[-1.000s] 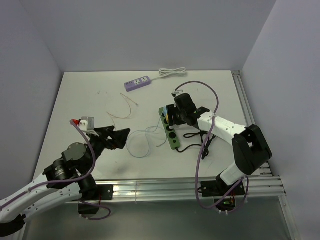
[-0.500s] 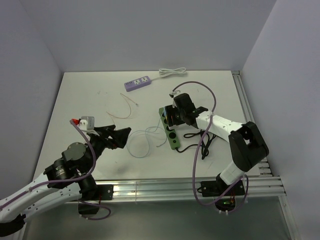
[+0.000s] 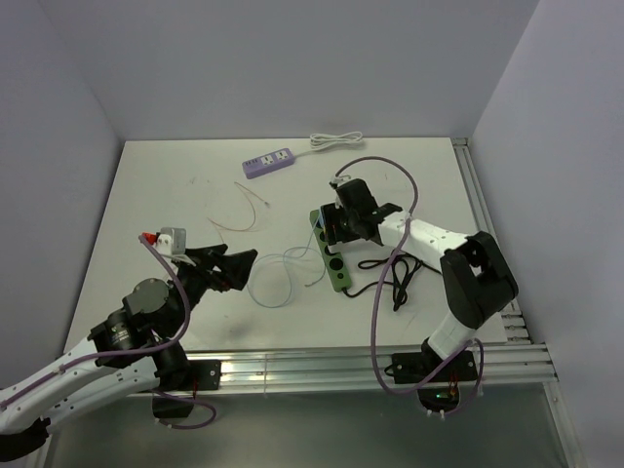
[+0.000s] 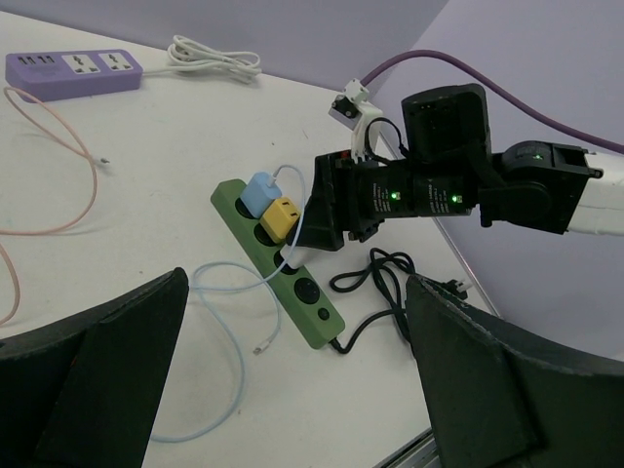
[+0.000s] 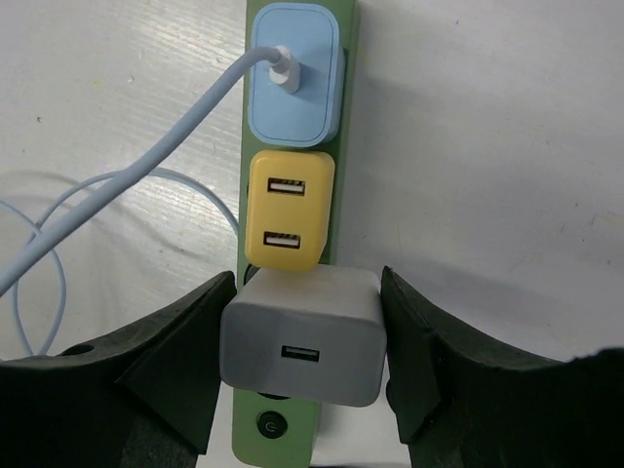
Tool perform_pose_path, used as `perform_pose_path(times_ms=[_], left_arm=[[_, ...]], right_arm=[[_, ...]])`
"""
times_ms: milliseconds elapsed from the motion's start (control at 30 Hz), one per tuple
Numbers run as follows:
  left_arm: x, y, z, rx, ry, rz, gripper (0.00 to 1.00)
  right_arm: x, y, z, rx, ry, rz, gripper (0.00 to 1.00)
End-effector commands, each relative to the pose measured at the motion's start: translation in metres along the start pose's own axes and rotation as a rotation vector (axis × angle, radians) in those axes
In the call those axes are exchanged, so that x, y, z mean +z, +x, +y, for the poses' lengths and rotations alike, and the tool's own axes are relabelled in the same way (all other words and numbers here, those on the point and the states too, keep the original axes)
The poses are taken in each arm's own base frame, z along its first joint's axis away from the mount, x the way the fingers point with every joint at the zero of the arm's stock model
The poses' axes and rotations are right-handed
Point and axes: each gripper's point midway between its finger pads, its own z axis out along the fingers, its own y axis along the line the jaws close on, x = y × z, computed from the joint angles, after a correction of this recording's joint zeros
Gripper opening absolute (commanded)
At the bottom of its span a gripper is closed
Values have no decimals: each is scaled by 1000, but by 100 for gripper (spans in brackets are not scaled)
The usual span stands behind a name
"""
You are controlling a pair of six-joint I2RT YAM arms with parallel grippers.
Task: Insert the plug
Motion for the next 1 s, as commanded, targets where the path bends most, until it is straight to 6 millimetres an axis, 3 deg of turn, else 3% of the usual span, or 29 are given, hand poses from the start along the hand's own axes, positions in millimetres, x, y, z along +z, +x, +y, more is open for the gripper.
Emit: perform_pose_path(times_ms=[0,67,200,300,433,600,633,700,767,967], left_arm=[[1,-9,-10,-20,35,-21,99],[0,-11,-11,-21,34,-20,98],[-3,-13,-9,-32,38,-31,99],[-4,-12,-10,-37,43,-28,98],[-4,-12,-10,-45,42,-28,98],[-6,-15,-13,-54,55,-23,98],[-7,-15,-13,-54,55,-22,98],[-10,-15,-12,-70,56,-24,98],[-12,-15,-13,-81,70,-26,98],[-16,-18,-17,-102,94,-28,97]], right_arm=[[9,57,-25,55,145,216,0],[11,67,-18,105,144,231,0],[20,113,-16,145,195,332,0],[21,136,-5,136,198,351,0],[18,136,17,58,224,319,0],[20,159,4,66,297,349,0],[16,154,4,91,303,324,0],[12,155,19,164,186,304,0],[11,161,4,245,209,301,0],[15,160,1,248,228,314,0]])
